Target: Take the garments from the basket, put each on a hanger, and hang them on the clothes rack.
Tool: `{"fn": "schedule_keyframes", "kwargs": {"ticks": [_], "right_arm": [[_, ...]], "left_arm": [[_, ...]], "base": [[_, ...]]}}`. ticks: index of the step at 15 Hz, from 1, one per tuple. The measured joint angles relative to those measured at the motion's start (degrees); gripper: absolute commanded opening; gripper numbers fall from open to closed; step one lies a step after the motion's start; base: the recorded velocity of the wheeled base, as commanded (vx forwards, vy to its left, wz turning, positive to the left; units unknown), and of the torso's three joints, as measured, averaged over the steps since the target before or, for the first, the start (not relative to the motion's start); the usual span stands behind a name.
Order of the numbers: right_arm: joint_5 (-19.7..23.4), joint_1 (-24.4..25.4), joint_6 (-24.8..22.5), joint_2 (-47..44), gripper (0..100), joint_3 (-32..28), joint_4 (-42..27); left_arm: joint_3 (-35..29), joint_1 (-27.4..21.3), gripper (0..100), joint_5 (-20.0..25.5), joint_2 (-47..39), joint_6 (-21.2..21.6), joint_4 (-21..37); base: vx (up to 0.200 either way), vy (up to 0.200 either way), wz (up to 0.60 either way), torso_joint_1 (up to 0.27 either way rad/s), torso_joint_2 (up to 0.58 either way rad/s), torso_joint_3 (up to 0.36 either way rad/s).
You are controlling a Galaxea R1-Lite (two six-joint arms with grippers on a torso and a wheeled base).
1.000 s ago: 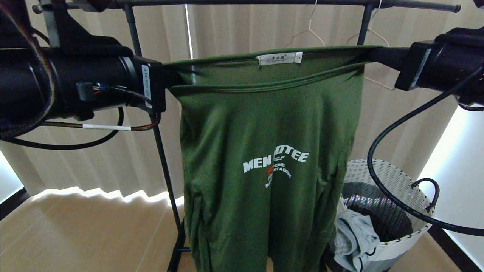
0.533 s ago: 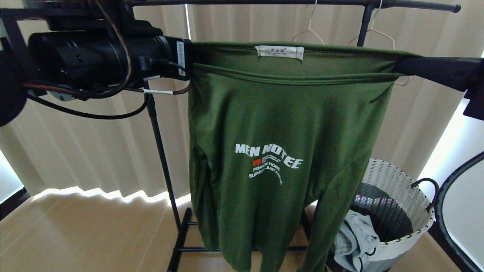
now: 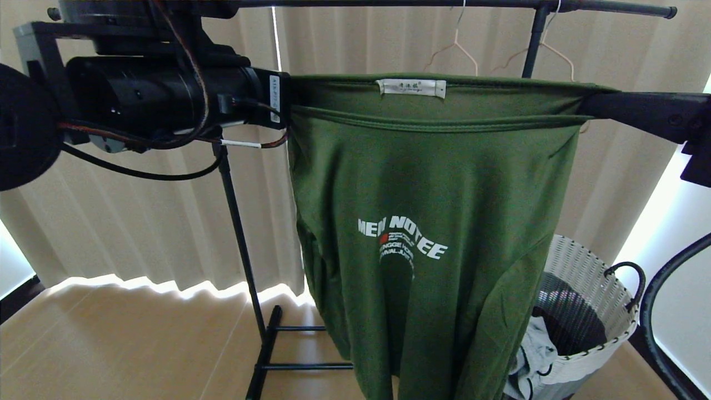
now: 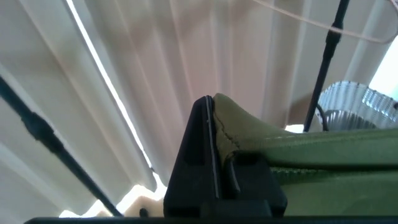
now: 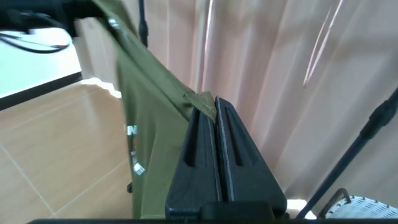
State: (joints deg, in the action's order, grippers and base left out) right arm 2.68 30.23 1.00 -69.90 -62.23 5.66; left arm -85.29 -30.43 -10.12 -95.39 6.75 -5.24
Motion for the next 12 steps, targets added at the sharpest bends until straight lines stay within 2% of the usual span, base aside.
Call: {"fn": "schedule_keyframes", "kwargs": {"ticks": [4,7,12], "right_arm": [[0.0,-3.64,0.04,-4.79,0,-1.4,5.05],[-0.01,-4.17,0.06,-8.05,0,-2.15,8.17],[0.05,-4.27,0.04,-9.42,0,-2.76,8.11]], "left_arm": [[1.35,-0.05,0,2.43,5.23,-0.06,5.13],[4.44,-0.28,0,7.83,10.53,0.05,9.29],[7.64,-0.41,0,9.06,14.36,0.16,9.42]], "base": [[0.0,0.0,0.0,0.0,0.0,0.0],[0.0,0.0,0.0,0.0,0.0,0.0],[0.0,0.0,0.0,0.0,0.0,0.0]]}}
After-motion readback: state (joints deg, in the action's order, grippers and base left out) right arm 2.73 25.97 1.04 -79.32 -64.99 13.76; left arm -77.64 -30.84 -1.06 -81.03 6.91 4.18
